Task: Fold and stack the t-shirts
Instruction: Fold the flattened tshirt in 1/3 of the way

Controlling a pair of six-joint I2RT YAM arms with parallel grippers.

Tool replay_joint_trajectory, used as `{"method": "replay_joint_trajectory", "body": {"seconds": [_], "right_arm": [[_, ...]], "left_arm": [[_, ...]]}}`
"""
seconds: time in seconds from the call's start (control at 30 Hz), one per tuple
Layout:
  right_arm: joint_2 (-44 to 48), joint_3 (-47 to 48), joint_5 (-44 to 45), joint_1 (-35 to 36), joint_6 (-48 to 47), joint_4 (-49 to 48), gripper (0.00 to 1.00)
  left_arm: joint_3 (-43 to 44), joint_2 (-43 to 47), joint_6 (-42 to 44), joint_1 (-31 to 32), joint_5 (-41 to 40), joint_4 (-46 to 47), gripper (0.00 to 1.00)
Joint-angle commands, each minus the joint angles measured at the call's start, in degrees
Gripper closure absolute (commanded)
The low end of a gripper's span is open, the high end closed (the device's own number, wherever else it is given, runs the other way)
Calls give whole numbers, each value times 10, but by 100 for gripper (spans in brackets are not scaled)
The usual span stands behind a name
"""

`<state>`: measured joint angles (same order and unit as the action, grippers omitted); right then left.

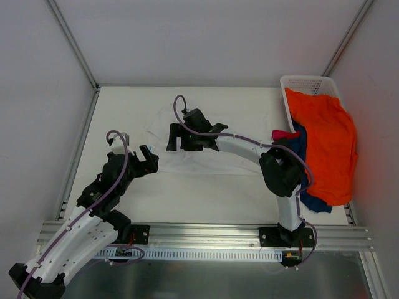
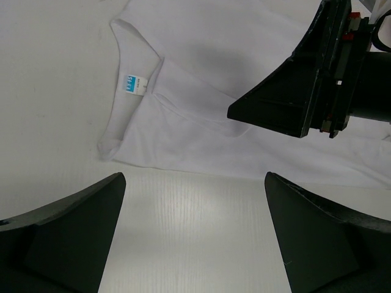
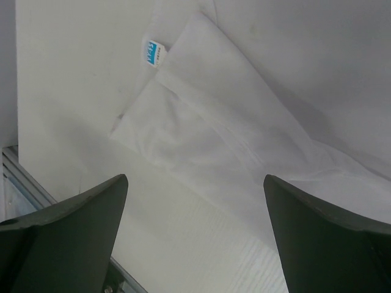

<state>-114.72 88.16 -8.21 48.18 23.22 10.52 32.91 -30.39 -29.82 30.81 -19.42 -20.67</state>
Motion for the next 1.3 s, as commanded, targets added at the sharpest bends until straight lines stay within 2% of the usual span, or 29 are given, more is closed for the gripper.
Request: {"method": "replay_joint_trajectory", "body": {"seconds": [0.0,0.17,0.63,0.77,0.87,0.9,0.93,1.07,1.13,1.17,1.27], "right_arm": [[12,0,46,0,-29,24,2],[-5,14,64,-5,-26,54,3],[-14,-10,79,8,4,40,5],[-23,-12,79,12,15,34,8],[-31,-14,79,15,19,29,16],[-33,-14,79,15,19,27,24],[-36,-13,79,15,20,27,28],[-45,-4,79,15,20,28,35],[-51,0,79,15,17,32,41],[-52,5,79,15,17,33,47],[-60,11,97,14,13,38,53]], "left_arm": [[-6,10,-12,4,18,-5,1],[-9,9,-13,4,16,-4,1],[-11,-3,-13,4,4,-3,1],[-12,-5,-12,5,2,-3,1],[-11,-6,-12,6,3,-4,1],[-10,-6,-12,5,2,-4,1],[-11,-7,-12,6,2,-3,1],[-10,-10,-12,6,1,-3,1],[-10,-11,-12,5,2,-3,1],[-10,-11,-12,6,3,-3,1],[-9,-10,-12,6,2,-3,1]]}}
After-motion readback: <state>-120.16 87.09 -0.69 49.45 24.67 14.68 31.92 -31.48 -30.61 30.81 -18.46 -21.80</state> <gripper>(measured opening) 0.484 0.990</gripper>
